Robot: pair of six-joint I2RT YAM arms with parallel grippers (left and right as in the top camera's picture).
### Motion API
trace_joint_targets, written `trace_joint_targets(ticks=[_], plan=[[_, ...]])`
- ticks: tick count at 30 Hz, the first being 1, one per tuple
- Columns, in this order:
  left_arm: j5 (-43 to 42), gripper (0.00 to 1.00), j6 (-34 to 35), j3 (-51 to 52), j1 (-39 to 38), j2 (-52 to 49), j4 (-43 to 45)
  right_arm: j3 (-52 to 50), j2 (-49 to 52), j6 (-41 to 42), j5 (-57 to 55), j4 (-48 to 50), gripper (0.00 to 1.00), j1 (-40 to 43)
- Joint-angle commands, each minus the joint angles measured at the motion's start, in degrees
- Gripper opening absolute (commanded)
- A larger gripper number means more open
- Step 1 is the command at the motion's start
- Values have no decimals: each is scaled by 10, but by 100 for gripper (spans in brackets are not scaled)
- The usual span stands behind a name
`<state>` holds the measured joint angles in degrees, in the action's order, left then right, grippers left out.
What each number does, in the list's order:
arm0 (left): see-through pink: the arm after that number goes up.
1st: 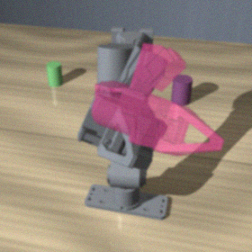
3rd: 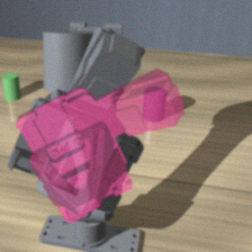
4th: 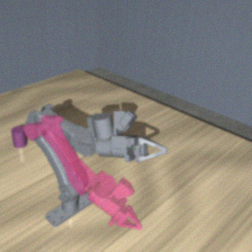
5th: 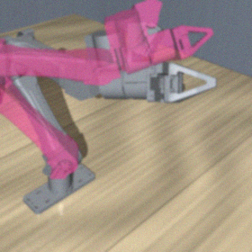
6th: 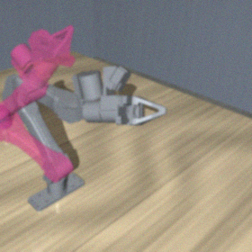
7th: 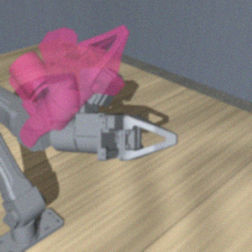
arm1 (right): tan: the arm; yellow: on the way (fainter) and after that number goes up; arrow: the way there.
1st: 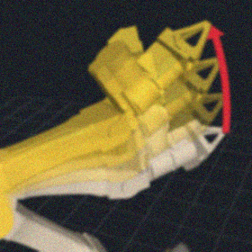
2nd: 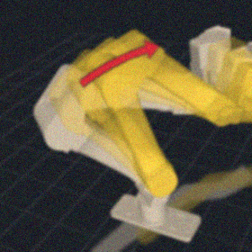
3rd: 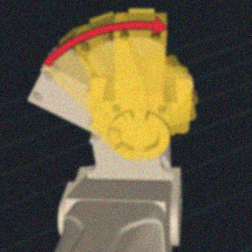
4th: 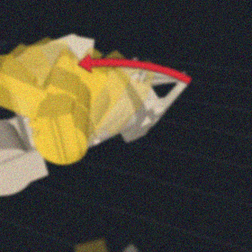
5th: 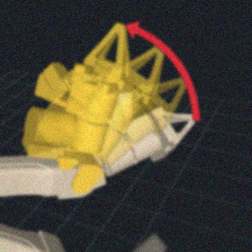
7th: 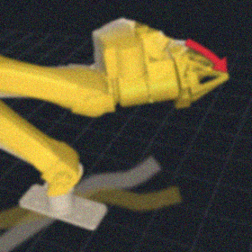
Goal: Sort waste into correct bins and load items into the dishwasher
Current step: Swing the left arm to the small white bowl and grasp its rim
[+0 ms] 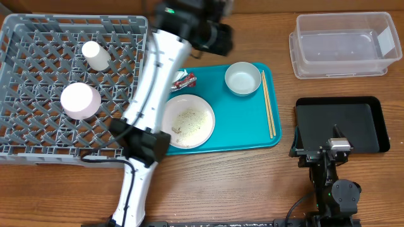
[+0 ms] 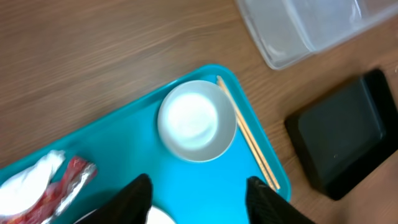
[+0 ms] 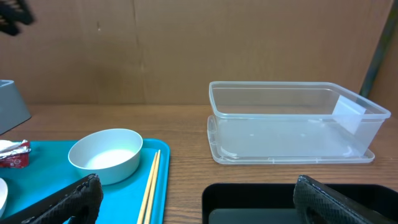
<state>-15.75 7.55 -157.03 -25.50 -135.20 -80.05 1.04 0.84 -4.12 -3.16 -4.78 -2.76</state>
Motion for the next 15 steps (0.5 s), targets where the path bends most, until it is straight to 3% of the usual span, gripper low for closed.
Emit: trace_joint_targets(ticks=[1, 6, 15], plan=[[104, 60, -66, 27, -52, -10, 33, -6, -7, -2, 3, 2, 100, -4], [123, 65, -94, 54, -96, -48, 61, -6, -7, -2, 3, 2, 100, -4], [145, 62, -119, 55, -121, -139, 63, -6, -7, -2, 3, 2, 100, -4]])
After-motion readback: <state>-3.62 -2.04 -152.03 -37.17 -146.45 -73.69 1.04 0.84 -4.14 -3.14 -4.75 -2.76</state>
